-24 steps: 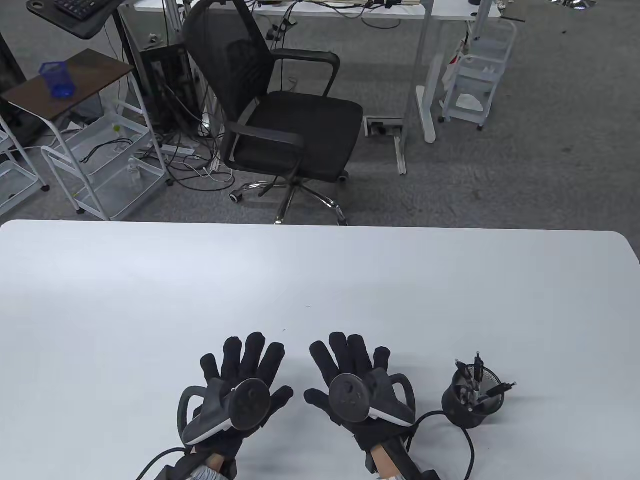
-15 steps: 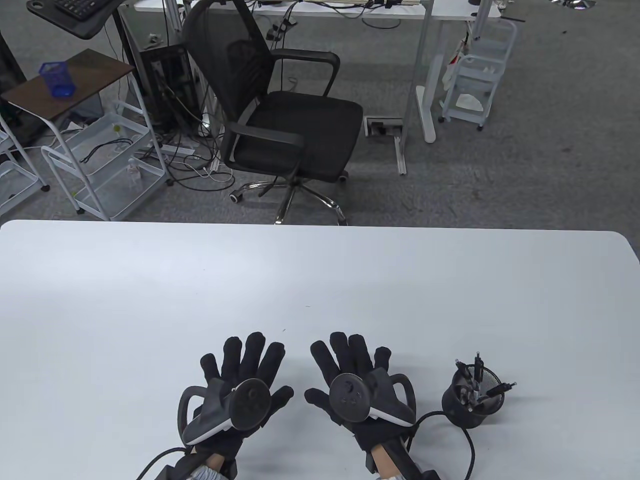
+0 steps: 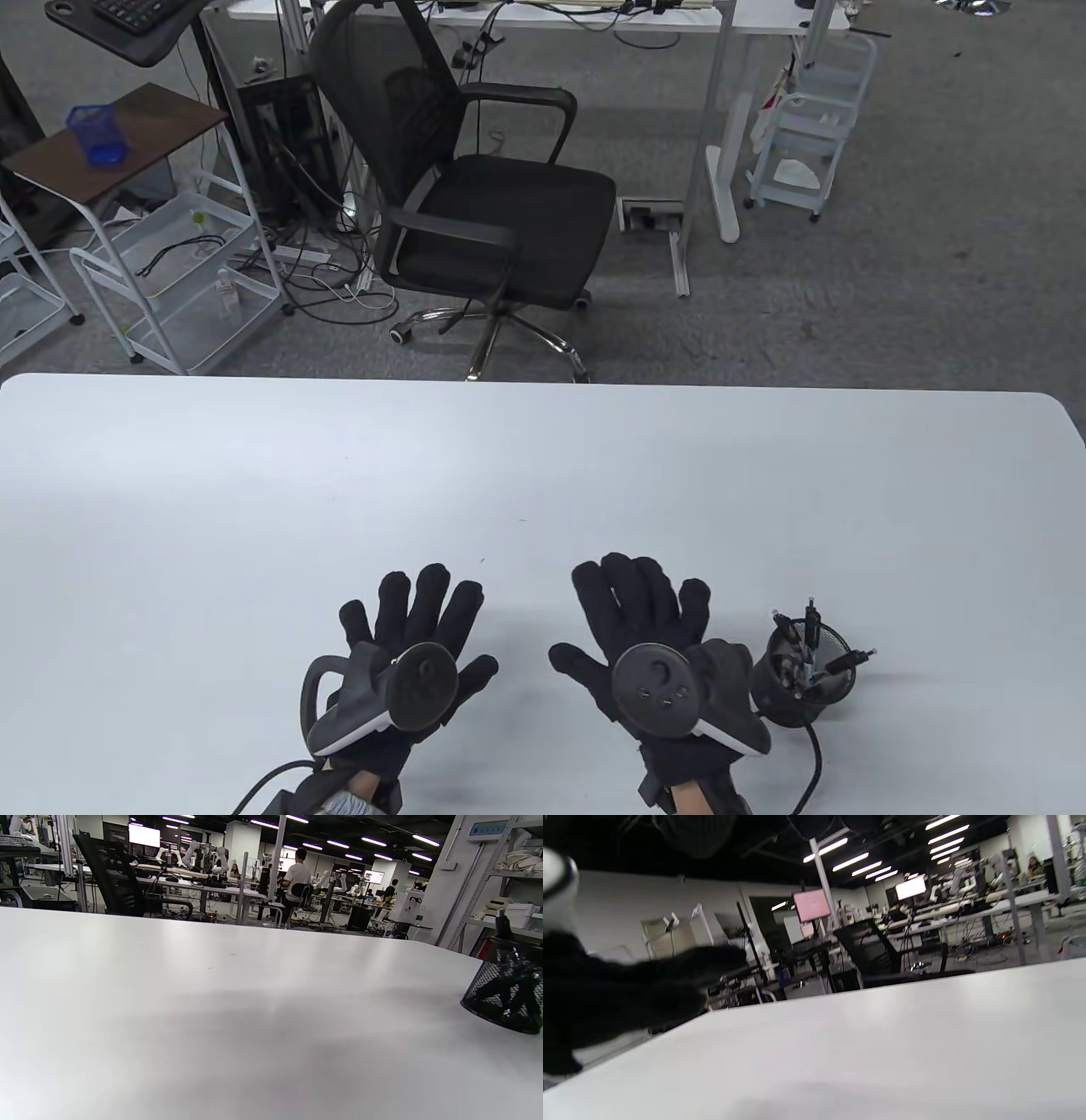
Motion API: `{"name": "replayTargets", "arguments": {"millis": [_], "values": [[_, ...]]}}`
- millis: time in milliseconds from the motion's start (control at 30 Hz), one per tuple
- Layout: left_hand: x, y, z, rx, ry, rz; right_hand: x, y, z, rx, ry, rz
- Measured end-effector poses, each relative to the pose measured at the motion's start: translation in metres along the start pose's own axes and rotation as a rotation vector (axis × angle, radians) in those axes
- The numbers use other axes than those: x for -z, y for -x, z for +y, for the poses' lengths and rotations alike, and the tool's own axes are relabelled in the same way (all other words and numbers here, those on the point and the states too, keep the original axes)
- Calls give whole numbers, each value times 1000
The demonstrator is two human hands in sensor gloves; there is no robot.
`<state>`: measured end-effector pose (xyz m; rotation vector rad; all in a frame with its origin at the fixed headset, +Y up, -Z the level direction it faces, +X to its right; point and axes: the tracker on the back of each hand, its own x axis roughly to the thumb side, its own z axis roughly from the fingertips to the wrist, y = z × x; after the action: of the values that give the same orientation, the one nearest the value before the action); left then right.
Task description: Press to open click pens
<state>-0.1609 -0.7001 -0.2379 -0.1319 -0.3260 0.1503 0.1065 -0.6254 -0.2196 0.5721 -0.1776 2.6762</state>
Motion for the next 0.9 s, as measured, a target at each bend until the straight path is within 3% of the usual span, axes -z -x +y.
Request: {"name": "replayTargets", "arguments": {"millis": [133,267,433,667,900], "values": [[0,0,0,-6,1,-2,-22,24,-33,52,126,91],[0,0,0,-8,9,-4,-33,58,-43,113,183,199],[0,-1,-1,-5,15,-5,-33,102,-32,93,131,406],[1,-2,-2,-1,23,-6,-24,130,-5,-36,18,616],[2,-2,-2,-4,22,-6,-22,142,5,-71,-41,682]]}}
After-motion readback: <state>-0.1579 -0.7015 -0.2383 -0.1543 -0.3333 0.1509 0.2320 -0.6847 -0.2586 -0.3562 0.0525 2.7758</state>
